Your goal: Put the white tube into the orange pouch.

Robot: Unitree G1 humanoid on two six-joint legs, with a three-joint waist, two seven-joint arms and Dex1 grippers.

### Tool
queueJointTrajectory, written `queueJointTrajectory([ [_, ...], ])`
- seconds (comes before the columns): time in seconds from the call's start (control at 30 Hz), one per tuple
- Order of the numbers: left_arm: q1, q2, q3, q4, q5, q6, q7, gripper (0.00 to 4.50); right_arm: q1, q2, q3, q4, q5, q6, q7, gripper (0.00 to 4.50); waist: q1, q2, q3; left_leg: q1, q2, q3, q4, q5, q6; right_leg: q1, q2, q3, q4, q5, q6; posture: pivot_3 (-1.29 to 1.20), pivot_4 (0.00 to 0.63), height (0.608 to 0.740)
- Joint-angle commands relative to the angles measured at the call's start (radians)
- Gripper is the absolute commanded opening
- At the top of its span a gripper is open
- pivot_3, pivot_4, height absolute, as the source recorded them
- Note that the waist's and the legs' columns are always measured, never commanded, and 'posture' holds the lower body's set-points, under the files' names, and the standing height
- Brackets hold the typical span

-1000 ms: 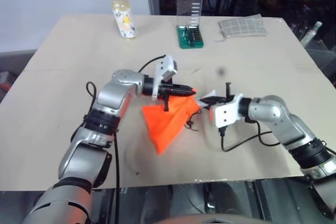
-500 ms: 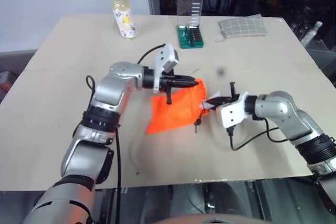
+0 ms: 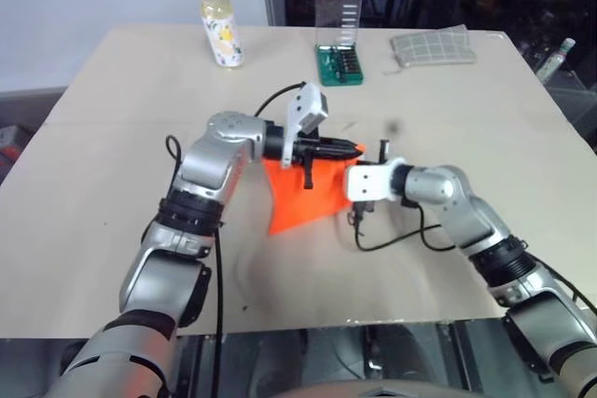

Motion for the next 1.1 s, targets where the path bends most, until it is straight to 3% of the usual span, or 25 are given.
queueJointTrajectory([
  [0.03, -0.02, -0.015, 0.0, 0.009, 0.015, -0.037, 0.004, 0.0, -0.042, 0.045, 0.018, -0.005, 0.02, 0.022, 0.017, 0.02, 0.0, 0.0, 0.0, 0.0, 0.0, 0.0, 0.0, 0.0, 0.0, 0.0, 0.0, 0.0, 0.0, 0.0, 0.0, 0.0, 0.15, 0.74],
  [0.2, -0.005, -0.014, -0.003, 0.028, 0.05, -0.055, 0.017, 0.0, -0.052, 0.115, 0.011, -0.03, 0.097, 0.132, 0.085, 0.02, -0.001, 0.0, 0.0, 0.0, 0.0, 0.0, 0.0, 0.0, 0.0, 0.0, 0.0, 0.0, 0.001, 0.0, 0.0, 0.0, 0.15, 0.74],
  [0.4, 0.017, -0.012, 0.061, 0.018, 0.029, -0.085, 0.039, 0.0, 0.027, 0.1, -0.062, -0.25, 0.235, 0.349, 0.153, 2.71, 0.003, 0.0, 0.0, 0.0, 0.0, 0.0, 0.0, 0.0, 0.0, 0.0, 0.0, 0.0, 0.0, 0.0, 0.0, 0.0, 0.15, 0.74],
  [0.57, 0.03, -0.042, 0.202, -0.047, -0.139, -0.037, 0.047, 0.0, 0.101, 0.054, -0.283, -0.486, 0.385, 0.675, 0.114, 2.71, 0.005, 0.0, 0.0, -0.001, 0.0, -0.001, 0.0, 0.0, 0.0, 0.0, -0.001, -0.001, 0.001, 0.0, 0.0, 0.0, 0.15, 0.74],
  [0.7, -0.025, -0.068, 0.247, -0.028, -0.192, 0.009, 0.088, 0.0, 0.124, 0.023, -0.416, -0.612, 0.505, 0.867, 0.086, 2.71, 0.004, 0.0, 0.0, 0.0, 0.0, -0.001, 0.0, 0.0, 0.0, 0.001, -0.001, -0.001, 0.001, 0.0, 0.0, 0.0, 0.15, 0.74],
  [0.77, -0.042, -0.077, 0.244, -0.006, -0.189, -0.003, 0.09, 0.0, 0.13, -0.014, -0.424, -0.634, 0.514, 0.882, 0.074, 2.71, 0.003, 0.0, 0.0, 0.0, 0.0, -0.001, 0.0, 0.0, 0.0, 0.001, -0.001, -0.001, 0.001, 0.0, 0.0, 0.0, 0.15, 0.74],
  [0.87, -0.047, -0.101, 0.224, 0.008, -0.174, -0.03, 0.099, 0.0, 0.125, -0.074, -0.342, -0.589, 0.407, 0.772, -0.007, 2.71, -0.001, 0.0, 0.0, 0.001, 0.0, -0.001, 0.0, 0.0, 0.0, 0.001, -0.001, -0.001, 0.0, 0.0, 0.0, 0.0, 0.15, 0.74],
  [1.1, -0.038, -0.158, 0.169, -0.02, -0.145, -0.054, 0.12, 0.0, 0.094, -0.033, -0.307, -0.501, 0.413, 0.685, -0.09, 2.71, -0.005, 0.0, 0.0, 0.0, 0.0, -0.001, 0.0, 0.0, 0.0, 0.0, 0.0, -0.001, 0.0, 0.0, 0.0, 0.0, 0.15, 0.74],
])
